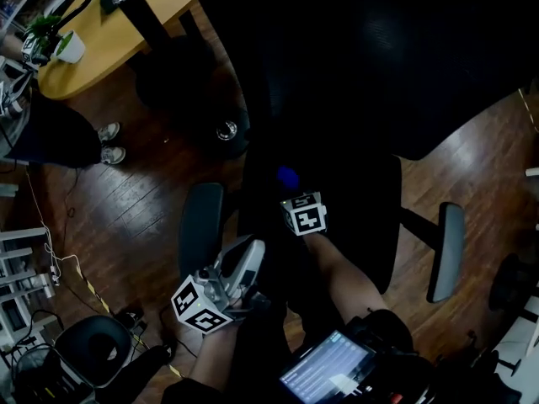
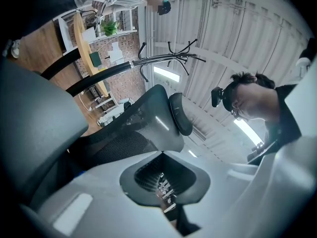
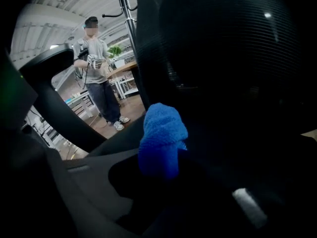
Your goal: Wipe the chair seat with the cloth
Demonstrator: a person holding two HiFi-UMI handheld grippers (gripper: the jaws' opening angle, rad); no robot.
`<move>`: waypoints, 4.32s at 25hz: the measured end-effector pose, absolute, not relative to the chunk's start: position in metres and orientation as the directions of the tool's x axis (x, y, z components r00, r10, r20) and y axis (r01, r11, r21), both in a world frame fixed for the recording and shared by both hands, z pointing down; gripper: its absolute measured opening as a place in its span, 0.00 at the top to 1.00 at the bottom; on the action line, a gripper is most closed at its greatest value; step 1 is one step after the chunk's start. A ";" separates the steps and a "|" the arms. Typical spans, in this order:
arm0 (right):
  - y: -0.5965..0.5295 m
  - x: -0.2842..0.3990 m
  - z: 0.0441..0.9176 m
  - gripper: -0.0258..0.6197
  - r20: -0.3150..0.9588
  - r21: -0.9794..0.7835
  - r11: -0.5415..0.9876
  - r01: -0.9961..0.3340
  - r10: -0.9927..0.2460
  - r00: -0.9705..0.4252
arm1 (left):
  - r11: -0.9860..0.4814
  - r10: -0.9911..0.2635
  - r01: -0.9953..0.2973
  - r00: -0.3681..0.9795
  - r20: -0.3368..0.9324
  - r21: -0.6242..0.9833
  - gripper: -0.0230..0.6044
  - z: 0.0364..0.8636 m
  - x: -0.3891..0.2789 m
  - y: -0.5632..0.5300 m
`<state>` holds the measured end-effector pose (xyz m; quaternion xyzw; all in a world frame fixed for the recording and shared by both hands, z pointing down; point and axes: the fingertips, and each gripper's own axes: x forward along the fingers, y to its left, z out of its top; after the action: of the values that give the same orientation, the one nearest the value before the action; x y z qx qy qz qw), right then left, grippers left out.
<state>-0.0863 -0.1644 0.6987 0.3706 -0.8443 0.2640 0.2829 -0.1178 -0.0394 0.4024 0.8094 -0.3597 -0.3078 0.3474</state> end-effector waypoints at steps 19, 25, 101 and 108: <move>-0.159 0.242 0.683 0.89 0.771 0.029 0.184 -0.982 -0.630 -0.095 | -0.528 -0.760 -0.343 0.600 -0.251 0.777 0.98 0.392 -0.084 -0.039; -0.160 0.221 0.673 0.89 0.743 0.015 0.217 -0.976 -0.655 -0.134 | -0.524 -0.770 -0.355 0.585 -0.254 0.774 0.98 0.391 -0.091 -0.037; 0.003 -0.103 0.694 0.89 0.652 -0.324 0.601 -0.731 -0.418 -0.632 | -0.501 -0.811 -0.427 0.536 -0.236 0.753 0.98 0.397 -0.121 -0.011; -0.013 0.038 0.707 0.89 0.740 -0.206 0.421 -0.883 -0.524 -0.422 | -0.520 -0.786 -0.400 0.569 -0.240 0.755 0.98 0.396 -0.104 -0.017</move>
<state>0.0379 -0.0128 0.7074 0.4463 -0.7880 0.3004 0.2993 -0.1037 -0.0166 0.3962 0.8215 -0.3612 -0.2915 0.3312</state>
